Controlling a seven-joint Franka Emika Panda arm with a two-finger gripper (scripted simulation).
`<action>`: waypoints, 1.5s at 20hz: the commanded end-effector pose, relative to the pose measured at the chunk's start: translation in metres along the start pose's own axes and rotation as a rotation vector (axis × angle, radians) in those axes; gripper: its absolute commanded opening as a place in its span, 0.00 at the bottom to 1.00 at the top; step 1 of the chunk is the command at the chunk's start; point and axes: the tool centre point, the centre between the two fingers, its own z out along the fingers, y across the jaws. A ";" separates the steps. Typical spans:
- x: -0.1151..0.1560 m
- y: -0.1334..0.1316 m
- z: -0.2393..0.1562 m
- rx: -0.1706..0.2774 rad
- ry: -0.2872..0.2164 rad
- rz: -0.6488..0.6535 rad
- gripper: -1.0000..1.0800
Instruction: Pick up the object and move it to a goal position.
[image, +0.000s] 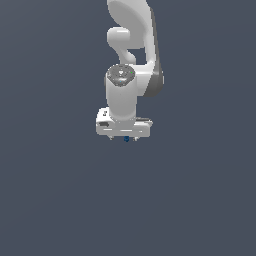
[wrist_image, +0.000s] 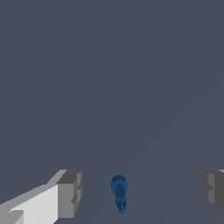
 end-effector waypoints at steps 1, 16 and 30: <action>0.000 0.000 0.000 0.000 0.000 0.000 0.96; 0.008 0.021 -0.010 -0.005 0.029 -0.005 0.96; -0.010 0.017 0.008 -0.007 0.025 -0.193 0.96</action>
